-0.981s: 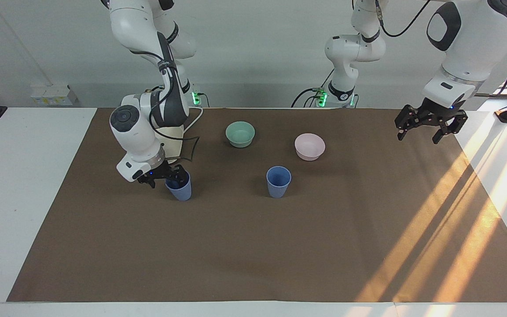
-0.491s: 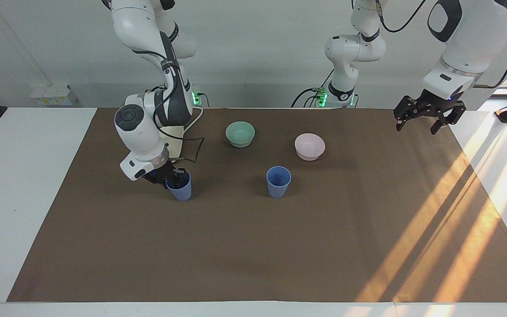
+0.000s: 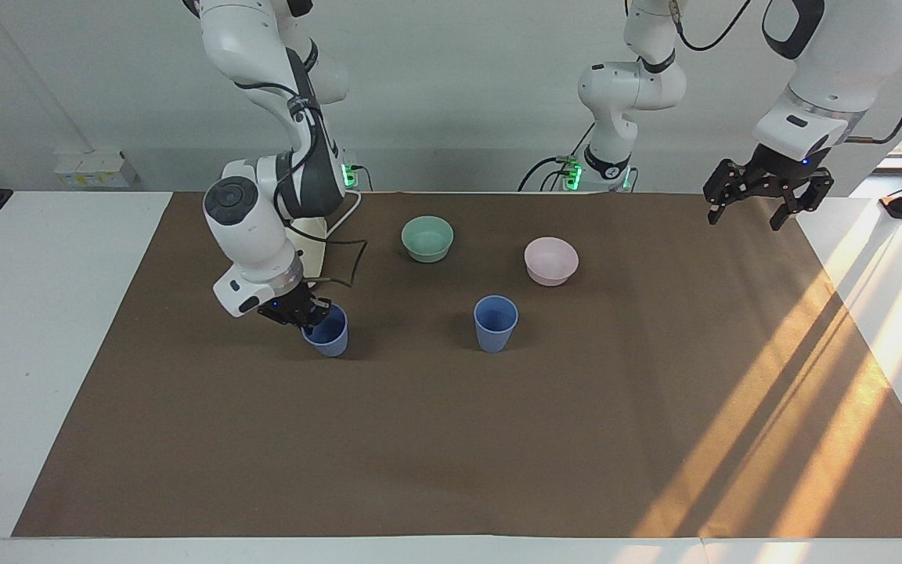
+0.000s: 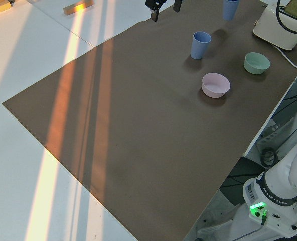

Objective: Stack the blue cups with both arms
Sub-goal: 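Grasp the other blue cup with the right gripper and lift it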

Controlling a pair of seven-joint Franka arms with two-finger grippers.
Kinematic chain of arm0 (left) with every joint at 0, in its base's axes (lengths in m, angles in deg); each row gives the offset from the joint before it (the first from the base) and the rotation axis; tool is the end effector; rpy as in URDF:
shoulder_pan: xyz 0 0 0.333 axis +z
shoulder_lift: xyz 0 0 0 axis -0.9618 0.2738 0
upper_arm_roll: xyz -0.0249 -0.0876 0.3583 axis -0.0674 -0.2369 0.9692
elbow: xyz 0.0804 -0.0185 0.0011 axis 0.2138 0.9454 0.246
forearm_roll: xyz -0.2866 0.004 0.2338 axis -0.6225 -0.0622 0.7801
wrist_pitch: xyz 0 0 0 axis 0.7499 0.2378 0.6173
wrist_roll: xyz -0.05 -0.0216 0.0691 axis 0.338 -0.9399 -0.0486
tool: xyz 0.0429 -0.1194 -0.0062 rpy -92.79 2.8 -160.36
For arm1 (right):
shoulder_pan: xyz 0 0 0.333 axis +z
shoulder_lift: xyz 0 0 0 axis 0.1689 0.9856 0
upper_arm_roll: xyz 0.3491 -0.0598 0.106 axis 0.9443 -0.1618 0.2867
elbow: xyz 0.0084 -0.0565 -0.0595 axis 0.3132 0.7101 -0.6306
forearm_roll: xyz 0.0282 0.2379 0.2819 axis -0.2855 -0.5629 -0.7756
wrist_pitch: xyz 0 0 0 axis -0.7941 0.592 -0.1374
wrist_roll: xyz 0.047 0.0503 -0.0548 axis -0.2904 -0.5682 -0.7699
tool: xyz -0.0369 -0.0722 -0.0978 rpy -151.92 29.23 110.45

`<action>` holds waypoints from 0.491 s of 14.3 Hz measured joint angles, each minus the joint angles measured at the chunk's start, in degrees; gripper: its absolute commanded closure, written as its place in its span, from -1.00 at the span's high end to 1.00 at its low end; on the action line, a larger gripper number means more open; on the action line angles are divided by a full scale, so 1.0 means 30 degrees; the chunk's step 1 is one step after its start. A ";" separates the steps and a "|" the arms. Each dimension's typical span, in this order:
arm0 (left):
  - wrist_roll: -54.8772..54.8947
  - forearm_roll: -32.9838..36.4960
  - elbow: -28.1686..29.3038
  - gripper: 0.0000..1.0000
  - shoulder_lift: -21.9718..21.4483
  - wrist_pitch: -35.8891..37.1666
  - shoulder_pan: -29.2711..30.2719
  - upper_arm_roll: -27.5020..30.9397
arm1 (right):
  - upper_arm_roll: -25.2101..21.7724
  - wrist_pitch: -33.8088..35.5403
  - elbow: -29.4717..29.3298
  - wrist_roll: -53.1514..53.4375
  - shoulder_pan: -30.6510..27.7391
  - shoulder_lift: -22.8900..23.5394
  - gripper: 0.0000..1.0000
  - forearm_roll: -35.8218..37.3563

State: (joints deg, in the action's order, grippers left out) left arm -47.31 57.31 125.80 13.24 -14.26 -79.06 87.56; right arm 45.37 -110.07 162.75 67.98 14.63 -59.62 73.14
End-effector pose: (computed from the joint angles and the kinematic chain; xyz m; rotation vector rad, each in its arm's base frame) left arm 0.5307 -0.0407 0.6717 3.1214 -0.3185 0.1143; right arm 0.6138 0.0973 0.4988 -3.0900 0.1924 0.0298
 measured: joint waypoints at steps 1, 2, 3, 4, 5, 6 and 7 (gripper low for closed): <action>0.0000 0.0000 -0.0071 1.00 0.0013 0.0040 0.0000 -0.0001 | 0.0024 0.0949 -0.0918 0.0559 0.0323 -0.0036 -1.00 0.0000; 0.0000 0.0000 -0.0114 1.00 0.0027 0.0052 0.0000 -0.0006 | 0.0041 0.1701 -0.1679 0.1310 0.0777 -0.0029 -1.00 0.0000; -0.0001 0.0000 -0.0119 1.00 0.0033 0.0060 0.0000 -0.0014 | 0.0060 0.2099 -0.2256 0.2111 0.1270 0.0028 -1.00 0.0000; 0.0000 0.0000 -0.0119 1.00 0.0043 0.0075 0.0000 -0.0016 | 0.0074 0.2352 -0.2827 0.3026 0.1812 0.0178 -1.00 0.0000; 0.0000 0.0000 -0.0119 1.00 0.0054 0.0077 0.0000 -0.0017 | 0.0093 0.2558 -0.3438 0.4032 0.2425 0.0422 -1.00 0.0001; -0.0001 0.0000 -0.0119 1.00 0.0060 0.0077 0.0000 -0.0020 | 0.0113 0.2657 -0.3944 0.4882 0.2992 0.0674 -1.00 0.0001; 0.0000 0.0000 -0.0119 1.00 0.0063 0.0100 0.0000 -0.0024 | 0.0123 0.2666 -0.4337 0.5565 0.3568 0.0900 -1.00 0.0001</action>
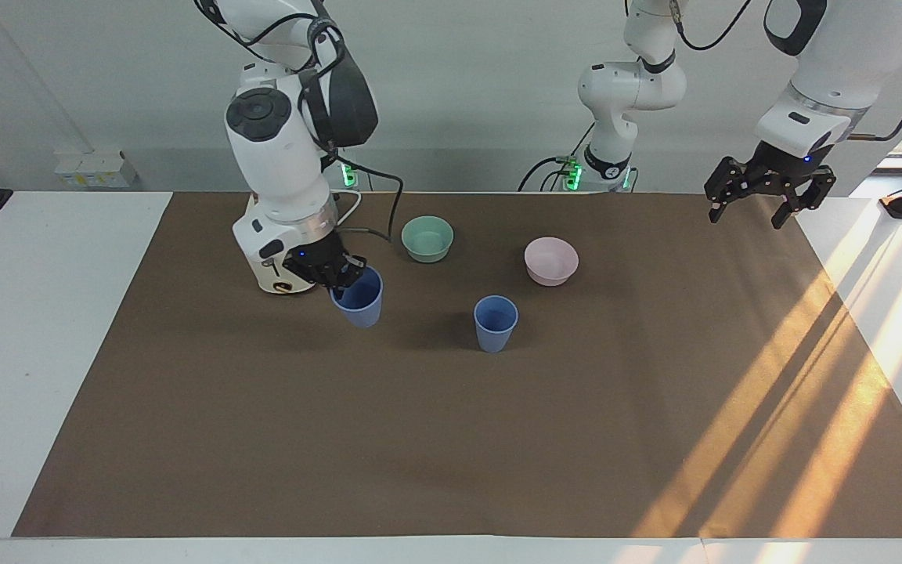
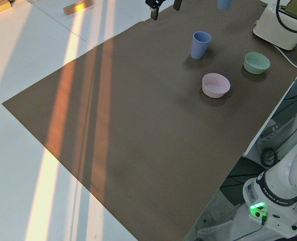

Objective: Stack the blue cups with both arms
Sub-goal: 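Grasp the other blue cup with the right gripper and lift it, then carry the held cup over the center cup and lower it inside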

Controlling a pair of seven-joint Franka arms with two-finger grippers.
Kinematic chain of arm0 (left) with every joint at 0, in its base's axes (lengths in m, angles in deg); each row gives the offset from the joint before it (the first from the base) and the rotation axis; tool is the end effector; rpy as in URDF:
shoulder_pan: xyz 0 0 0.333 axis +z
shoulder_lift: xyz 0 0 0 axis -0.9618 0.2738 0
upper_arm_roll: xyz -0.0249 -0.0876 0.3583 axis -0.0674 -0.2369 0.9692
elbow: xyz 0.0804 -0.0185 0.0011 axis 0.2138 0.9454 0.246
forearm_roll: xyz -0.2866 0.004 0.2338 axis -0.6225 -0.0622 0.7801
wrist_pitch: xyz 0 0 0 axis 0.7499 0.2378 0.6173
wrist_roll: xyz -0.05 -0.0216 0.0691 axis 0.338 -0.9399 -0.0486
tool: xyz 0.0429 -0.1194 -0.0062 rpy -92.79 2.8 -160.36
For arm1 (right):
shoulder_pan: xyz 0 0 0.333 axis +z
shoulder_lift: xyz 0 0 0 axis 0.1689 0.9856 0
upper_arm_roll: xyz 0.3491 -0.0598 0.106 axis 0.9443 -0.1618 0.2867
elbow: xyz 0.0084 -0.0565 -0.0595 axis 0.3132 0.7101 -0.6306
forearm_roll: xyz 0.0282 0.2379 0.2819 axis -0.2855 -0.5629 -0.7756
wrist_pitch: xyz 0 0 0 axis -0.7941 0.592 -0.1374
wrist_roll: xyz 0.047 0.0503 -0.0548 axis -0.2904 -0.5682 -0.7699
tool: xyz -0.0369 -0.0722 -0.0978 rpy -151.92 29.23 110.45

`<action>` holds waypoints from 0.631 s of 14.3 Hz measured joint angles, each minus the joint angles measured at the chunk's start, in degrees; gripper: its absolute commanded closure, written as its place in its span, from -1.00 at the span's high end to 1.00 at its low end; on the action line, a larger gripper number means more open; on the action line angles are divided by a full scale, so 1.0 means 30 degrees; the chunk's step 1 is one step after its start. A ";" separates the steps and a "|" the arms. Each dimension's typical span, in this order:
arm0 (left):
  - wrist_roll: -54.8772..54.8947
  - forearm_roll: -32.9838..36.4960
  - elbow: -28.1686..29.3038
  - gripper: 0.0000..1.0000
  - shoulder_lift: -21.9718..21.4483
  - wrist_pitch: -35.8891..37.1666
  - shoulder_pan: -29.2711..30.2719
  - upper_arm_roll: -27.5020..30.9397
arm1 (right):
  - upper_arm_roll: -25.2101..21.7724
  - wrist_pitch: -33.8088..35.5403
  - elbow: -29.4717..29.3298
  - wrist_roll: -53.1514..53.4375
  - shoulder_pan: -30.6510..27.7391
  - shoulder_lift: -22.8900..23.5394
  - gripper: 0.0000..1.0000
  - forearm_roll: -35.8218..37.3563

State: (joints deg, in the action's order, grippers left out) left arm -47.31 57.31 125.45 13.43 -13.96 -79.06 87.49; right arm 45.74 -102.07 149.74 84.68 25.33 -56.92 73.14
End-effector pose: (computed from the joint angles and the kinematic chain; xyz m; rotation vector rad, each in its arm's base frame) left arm 0.5313 -0.0414 0.6722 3.1213 -0.3204 0.1104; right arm 0.6063 0.2190 0.5607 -3.0599 0.3366 -0.0062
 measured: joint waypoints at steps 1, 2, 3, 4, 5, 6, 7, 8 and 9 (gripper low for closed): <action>0.0000 0.0000 0.0000 1.00 0.0000 0.0064 0.0000 -0.0001 | 0.0000 0.0000 -0.0271 0.0544 0.0543 0.0169 -1.00 0.0000; 0.0000 0.0000 0.0000 1.00 0.0000 0.0111 0.0000 -0.0001 | -0.0005 0.0000 -0.0459 0.1062 0.1062 0.0289 -1.00 0.0000; -0.0003 0.0000 0.0000 1.00 0.0000 0.0128 0.0000 -0.0001 | -0.0008 -0.0001 -0.0641 0.1556 0.1552 0.0358 -1.00 0.0000; -0.0005 0.0000 0.0000 1.00 0.0000 0.0134 0.0000 -0.0001 | -0.0008 -0.0001 -0.0843 0.1949 0.1947 0.0399 -1.00 0.0001; -0.0005 0.0000 0.0000 1.00 0.0000 0.0159 0.0000 -0.0001 | -0.0017 -0.0001 -0.1062 0.2280 0.2284 0.0436 -1.00 0.0002; -0.0005 0.0000 0.0000 1.00 0.0000 0.0183 0.0000 -0.0001 | -0.0023 -0.0001 -0.1266 0.2593 0.2611 0.0472 -1.00 0.0009; -0.0006 0.0000 0.0000 1.00 0.0000 0.0185 0.0000 -0.0001 | -0.0025 -0.0004 -0.1394 0.2933 0.2905 0.0497 -1.00 0.0016; -0.0006 0.0000 0.0000 1.00 0.0000 0.0188 0.0000 -0.0001 | -0.0026 -0.0065 -0.1476 0.3247 0.3186 0.0517 -1.00 0.0018; -0.0006 0.0000 0.0000 1.00 0.0000 0.0191 0.0000 -0.0001 | -0.0033 -0.0250 -0.1529 0.3631 0.3519 0.0569 -1.00 0.0033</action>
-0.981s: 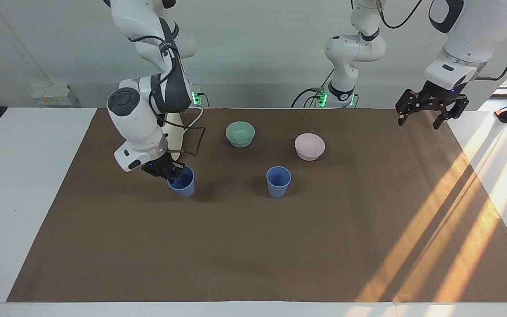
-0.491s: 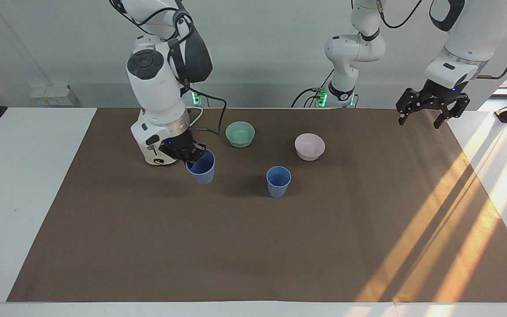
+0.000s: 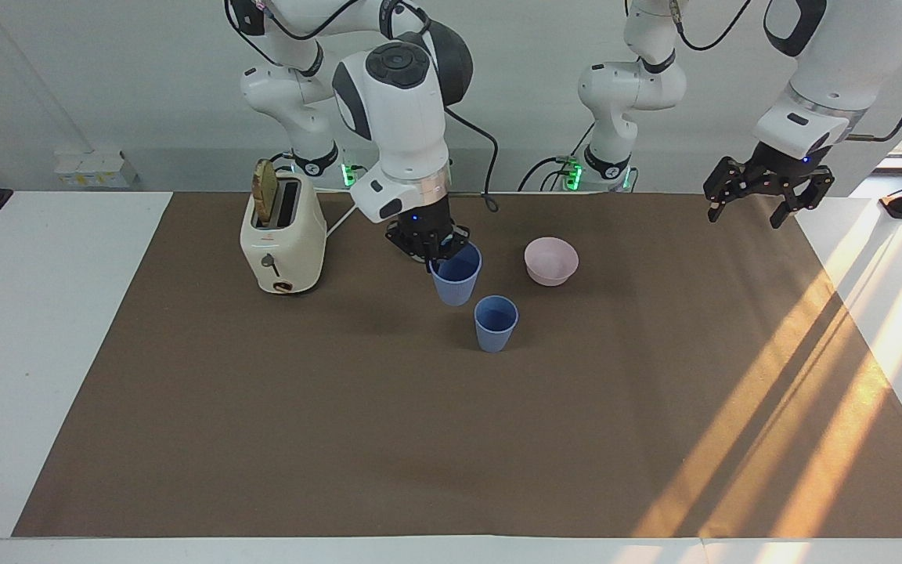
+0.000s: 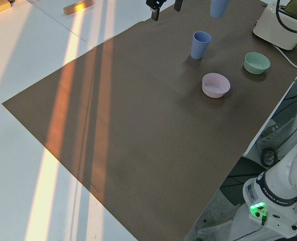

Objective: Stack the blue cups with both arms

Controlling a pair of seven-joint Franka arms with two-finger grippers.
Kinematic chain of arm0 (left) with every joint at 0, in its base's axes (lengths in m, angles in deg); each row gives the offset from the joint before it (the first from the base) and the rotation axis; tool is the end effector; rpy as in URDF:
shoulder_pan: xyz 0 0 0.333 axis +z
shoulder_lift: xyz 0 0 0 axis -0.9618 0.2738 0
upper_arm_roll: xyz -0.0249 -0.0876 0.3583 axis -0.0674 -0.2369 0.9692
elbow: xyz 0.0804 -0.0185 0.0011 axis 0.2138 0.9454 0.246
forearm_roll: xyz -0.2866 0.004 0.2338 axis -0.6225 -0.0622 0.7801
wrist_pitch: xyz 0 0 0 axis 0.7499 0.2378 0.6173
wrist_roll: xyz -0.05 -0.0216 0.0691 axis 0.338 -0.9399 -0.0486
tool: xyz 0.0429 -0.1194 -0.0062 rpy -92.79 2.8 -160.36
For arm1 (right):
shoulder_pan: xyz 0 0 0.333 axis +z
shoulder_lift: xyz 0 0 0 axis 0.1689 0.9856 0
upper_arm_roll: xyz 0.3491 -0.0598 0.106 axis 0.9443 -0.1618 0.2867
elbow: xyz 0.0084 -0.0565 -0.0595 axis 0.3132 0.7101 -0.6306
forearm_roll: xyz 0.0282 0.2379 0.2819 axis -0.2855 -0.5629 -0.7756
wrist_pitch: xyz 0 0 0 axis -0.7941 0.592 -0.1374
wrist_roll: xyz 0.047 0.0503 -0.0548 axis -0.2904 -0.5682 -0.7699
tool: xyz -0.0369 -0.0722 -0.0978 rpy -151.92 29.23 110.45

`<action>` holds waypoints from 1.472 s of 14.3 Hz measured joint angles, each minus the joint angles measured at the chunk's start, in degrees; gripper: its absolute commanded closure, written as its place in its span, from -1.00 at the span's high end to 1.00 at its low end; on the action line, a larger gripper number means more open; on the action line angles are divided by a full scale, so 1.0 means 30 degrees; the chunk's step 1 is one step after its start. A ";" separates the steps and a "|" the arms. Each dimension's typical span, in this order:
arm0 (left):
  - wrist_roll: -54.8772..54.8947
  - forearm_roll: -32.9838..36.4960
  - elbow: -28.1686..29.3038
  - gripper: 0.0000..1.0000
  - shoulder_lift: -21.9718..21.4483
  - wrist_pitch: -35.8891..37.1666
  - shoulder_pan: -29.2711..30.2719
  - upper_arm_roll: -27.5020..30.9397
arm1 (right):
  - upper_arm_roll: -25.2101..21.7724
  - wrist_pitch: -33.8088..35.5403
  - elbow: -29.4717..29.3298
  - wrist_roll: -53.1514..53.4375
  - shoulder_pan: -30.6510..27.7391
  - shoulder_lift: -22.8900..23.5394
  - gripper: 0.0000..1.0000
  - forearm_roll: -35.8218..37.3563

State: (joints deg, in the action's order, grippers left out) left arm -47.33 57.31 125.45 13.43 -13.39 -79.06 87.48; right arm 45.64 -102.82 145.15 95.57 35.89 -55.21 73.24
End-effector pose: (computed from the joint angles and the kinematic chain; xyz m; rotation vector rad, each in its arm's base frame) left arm 0.5301 -0.0414 0.6712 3.1215 -0.3202 0.0948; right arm 0.5710 0.3322 0.5797 -3.0204 0.3446 -0.0655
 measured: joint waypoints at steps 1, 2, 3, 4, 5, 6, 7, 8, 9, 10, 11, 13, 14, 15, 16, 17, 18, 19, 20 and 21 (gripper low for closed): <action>0.0000 0.0000 0.0000 1.00 0.0000 0.0002 0.0000 0.0000 | -0.0011 -0.0278 -0.0015 0.0523 0.0395 0.0140 -1.00 0.0132; 0.0000 0.0000 0.0000 1.00 0.0000 0.0003 0.0000 0.0000 | -0.0006 -0.0748 -0.0016 0.1229 0.0840 0.0408 -1.00 0.0372; 0.0000 0.0000 0.0000 1.00 0.0000 0.0004 0.0000 0.0000 | 0.0002 -0.1163 -0.0015 0.1727 0.1196 0.0721 -1.00 0.0489; 0.0000 0.0000 0.0000 1.00 0.0000 0.0005 0.0000 0.0000 | 0.0002 -0.1401 -0.0019 0.1987 0.1416 0.1027 -1.00 0.0535; 0.0000 0.0000 0.0000 1.00 0.0000 0.0006 0.0000 0.0000 | 0.0003 -0.1498 -0.0018 0.2057 0.1510 0.1314 -1.00 0.0609; 0.0000 0.0000 0.0000 1.00 0.0000 0.0007 0.0000 0.0000 | 0.0000 -0.1594 -0.0017 0.2057 0.1559 0.1582 -1.00 0.0745; 0.0000 0.0000 0.0000 1.00 0.0000 0.0007 0.0000 0.0000 | 0.0000 -0.1861 0.0014 0.2076 0.1622 0.1822 -1.00 0.0895; 0.0000 0.0000 0.0000 1.00 0.0000 0.0008 0.0000 0.0000 | 0.0000 -0.2203 0.0080 0.2113 0.1673 0.2016 -1.00 0.0986; 0.0000 0.0000 0.0000 1.00 0.0000 0.0008 0.0000 0.0000 | 0.0000 -0.2442 0.0157 0.2134 0.1702 0.2173 -1.00 0.1000; 0.0000 0.0000 0.0000 1.00 0.0000 0.0009 0.0000 0.0000 | 0.0000 -0.2621 0.0230 0.2140 0.1716 0.2293 -1.00 0.1009; 0.0000 0.0000 0.0000 1.00 0.0000 0.0009 0.0000 0.0000 | 0.0000 -0.2759 0.0270 0.2156 0.1727 0.2403 -1.00 0.1016; 0.0000 0.0000 0.0000 1.00 0.0000 0.0009 0.0000 0.0000 | -0.0004 -0.2963 0.0290 0.2220 0.1729 0.2578 -0.77 0.1028; 0.0000 0.0000 0.0000 1.00 0.0000 0.0010 0.0000 0.0000 | -0.0006 -0.3026 0.0290 0.2247 0.1729 0.2616 0.97 0.1029; 0.0000 0.0000 0.0000 1.00 0.0000 0.0016 0.0000 0.0000 | -0.0009 -0.3031 0.0289 0.2308 0.1729 0.2622 1.00 0.1030; -0.0001 0.0000 0.0000 1.00 0.0000 0.0021 0.0000 0.0001 | -0.0014 -0.3032 0.0287 0.2336 0.1728 0.2621 1.00 0.1058; -0.0001 0.0000 0.0000 1.00 0.0000 0.0023 0.0000 0.0004 | -0.0025 -0.3031 0.0288 0.2343 0.1727 0.2621 1.00 0.1134; -0.0001 0.0000 0.0000 1.00 0.0000 0.0023 0.0000 0.0006 | -0.0042 -0.3027 0.0288 0.2347 0.1726 0.2621 1.00 0.1246; -0.0001 0.0000 0.0000 1.00 0.0000 0.0024 0.0000 0.0006 | -0.0076 -0.3009 0.0285 0.2350 0.1717 0.2619 1.00 0.1329; -0.0001 0.0000 0.0000 1.00 0.0000 0.0025 0.0000 0.0006 | -0.0167 -0.2956 0.0264 0.2351 0.1689 0.2596 1.00 0.1390; -0.0001 0.0000 0.0000 1.00 0.0000 0.0026 0.0000 0.0005 | -0.0310 -0.2764 0.0218 0.2351 0.1597 0.2478 1.00 0.1445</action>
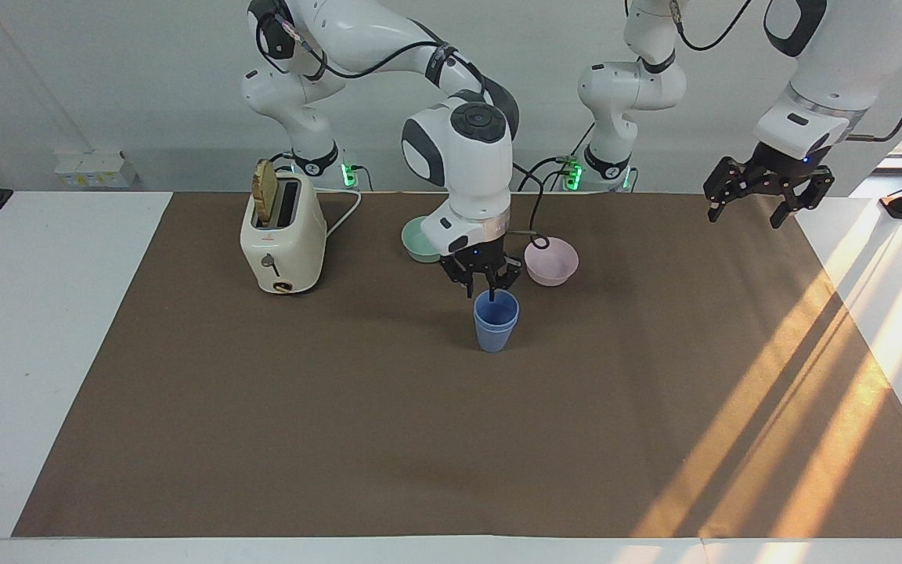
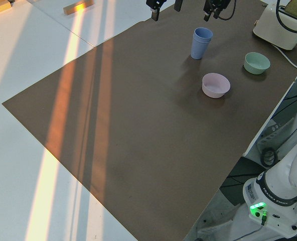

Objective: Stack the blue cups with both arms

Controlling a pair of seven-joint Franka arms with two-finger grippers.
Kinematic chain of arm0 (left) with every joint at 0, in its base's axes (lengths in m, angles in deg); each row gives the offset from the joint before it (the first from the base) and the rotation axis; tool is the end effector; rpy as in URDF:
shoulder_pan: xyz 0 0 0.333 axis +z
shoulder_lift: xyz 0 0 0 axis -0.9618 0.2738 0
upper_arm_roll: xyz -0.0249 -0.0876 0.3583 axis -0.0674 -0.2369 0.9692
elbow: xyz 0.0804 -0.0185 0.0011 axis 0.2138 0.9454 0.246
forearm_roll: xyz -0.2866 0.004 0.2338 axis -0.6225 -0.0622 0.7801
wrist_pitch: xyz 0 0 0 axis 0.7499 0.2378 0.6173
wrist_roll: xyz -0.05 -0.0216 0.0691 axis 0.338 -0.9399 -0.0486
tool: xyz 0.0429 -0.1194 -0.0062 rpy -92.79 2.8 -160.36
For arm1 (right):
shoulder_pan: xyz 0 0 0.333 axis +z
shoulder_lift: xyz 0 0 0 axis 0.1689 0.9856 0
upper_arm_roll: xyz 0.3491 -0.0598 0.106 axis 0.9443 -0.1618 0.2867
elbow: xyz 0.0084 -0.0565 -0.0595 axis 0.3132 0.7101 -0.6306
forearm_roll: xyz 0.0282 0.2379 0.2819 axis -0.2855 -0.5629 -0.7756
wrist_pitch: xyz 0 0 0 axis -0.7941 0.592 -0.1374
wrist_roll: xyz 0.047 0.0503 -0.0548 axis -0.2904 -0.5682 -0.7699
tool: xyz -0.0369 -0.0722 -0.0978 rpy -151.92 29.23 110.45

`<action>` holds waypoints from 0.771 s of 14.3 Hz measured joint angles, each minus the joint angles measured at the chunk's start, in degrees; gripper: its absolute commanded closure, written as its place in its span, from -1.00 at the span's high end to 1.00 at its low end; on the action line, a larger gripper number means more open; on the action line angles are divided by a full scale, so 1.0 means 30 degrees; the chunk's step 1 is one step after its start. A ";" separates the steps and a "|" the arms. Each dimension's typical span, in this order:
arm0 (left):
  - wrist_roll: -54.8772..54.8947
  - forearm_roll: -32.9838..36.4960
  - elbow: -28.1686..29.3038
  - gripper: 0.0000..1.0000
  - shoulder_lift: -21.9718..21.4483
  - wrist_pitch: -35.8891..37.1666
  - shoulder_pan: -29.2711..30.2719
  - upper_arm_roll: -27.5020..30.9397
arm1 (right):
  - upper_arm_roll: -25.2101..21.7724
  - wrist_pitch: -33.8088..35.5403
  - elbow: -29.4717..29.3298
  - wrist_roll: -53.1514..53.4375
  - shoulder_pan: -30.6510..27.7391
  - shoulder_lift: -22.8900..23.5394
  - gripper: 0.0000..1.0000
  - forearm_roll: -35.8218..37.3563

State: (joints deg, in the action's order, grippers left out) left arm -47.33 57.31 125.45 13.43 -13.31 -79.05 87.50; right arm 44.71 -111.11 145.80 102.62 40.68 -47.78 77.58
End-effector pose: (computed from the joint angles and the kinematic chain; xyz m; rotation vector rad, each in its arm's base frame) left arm 0.5299 -0.0411 0.6711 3.1216 -0.3194 0.0926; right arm 0.5868 0.3881 0.5000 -3.0571 0.4096 -0.1291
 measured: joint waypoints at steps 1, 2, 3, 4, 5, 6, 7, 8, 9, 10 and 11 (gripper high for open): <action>0.0000 0.0000 0.0000 1.00 0.0000 0.0000 0.0000 0.0000 | -0.0128 0.0419 -0.0060 -0.0002 -0.0257 -0.0287 1.00 0.0048; 0.0000 0.0000 0.0000 1.00 0.0000 0.0001 0.0000 0.0000 | -0.0149 0.1186 -0.0138 -0.0283 -0.0762 -0.0815 1.00 0.0114; 0.0000 0.0000 0.0000 1.00 0.0000 0.0001 0.0000 0.0000 | -0.0152 0.2143 -0.0238 -0.1049 -0.1294 -0.1446 1.00 0.0129; 0.0000 0.0000 0.0000 1.00 0.0000 0.0002 0.0000 0.0000 | -0.0163 0.3100 -0.0325 -0.1989 -0.1854 -0.2176 1.00 0.0129; 0.0000 0.0000 0.0000 1.00 0.0000 0.0002 0.0000 0.0000 | -0.0164 0.3894 -0.0385 -0.3034 -0.2495 -0.2996 1.00 0.0128; 0.0000 0.0000 0.0000 1.00 0.0000 0.0003 0.0000 0.0000 | -0.0145 0.4602 -0.0428 -0.4329 -0.3340 -0.3947 1.00 0.0117; 0.0000 0.0000 0.0000 1.00 0.0000 0.0003 0.0000 -0.0001 | -0.0138 0.5278 -0.0446 -0.5515 -0.4094 -0.4775 1.00 0.0068; 0.0000 0.0000 0.0000 1.00 0.0000 0.0003 0.0000 -0.0004 | -0.0149 0.6043 -0.0447 -0.6564 -0.4713 -0.5528 1.00 0.0017; 0.0000 0.0000 0.0000 1.00 0.0000 0.0004 0.0000 -0.0006 | -0.0155 0.6814 -0.0439 -0.7333 -0.5184 -0.6156 1.00 0.0012; 0.0000 0.0000 0.0000 1.00 0.0000 0.0005 0.0000 -0.0018 | -0.0158 0.7498 -0.0424 -0.7897 -0.5557 -0.6632 1.00 0.0011; 0.0000 0.0000 0.0000 1.00 0.0000 0.0005 -0.0001 -0.0051 | -0.0154 0.7976 -0.0407 -0.8360 -0.5969 -0.6969 1.00 0.0010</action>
State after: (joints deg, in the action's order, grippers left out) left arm -47.33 57.31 125.45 13.43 -13.29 -79.06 87.35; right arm 44.25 -87.18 144.58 77.54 22.77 -68.68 77.61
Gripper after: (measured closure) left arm 0.000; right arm 0.000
